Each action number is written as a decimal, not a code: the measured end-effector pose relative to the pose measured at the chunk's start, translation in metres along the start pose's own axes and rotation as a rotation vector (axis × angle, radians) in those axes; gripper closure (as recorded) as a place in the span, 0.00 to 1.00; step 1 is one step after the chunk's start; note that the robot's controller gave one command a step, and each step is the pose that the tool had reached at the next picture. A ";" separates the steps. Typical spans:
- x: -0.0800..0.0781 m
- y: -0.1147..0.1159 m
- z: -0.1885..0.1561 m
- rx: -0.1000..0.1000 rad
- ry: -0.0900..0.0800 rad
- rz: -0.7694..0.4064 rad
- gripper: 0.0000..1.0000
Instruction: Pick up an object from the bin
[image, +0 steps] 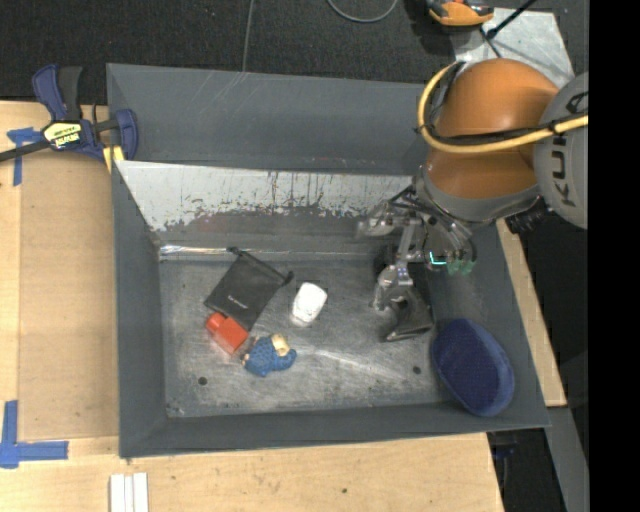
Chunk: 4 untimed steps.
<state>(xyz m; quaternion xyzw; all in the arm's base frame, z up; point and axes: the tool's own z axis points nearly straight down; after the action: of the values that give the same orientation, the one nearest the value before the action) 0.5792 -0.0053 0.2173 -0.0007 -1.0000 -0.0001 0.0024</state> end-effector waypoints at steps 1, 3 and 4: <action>0.035 0.138 0.109 -0.001 -0.001 -0.159 0.00; 0.044 0.144 0.138 -0.009 -0.032 -0.501 0.00; 0.030 0.215 0.072 0.000 -0.015 -0.748 0.00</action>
Offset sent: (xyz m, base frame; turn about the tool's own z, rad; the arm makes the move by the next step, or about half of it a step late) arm -0.0335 0.1340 -0.1067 -0.1505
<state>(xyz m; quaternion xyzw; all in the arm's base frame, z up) 0.5496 0.2096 0.1453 0.3648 -0.9311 -0.0010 -0.0049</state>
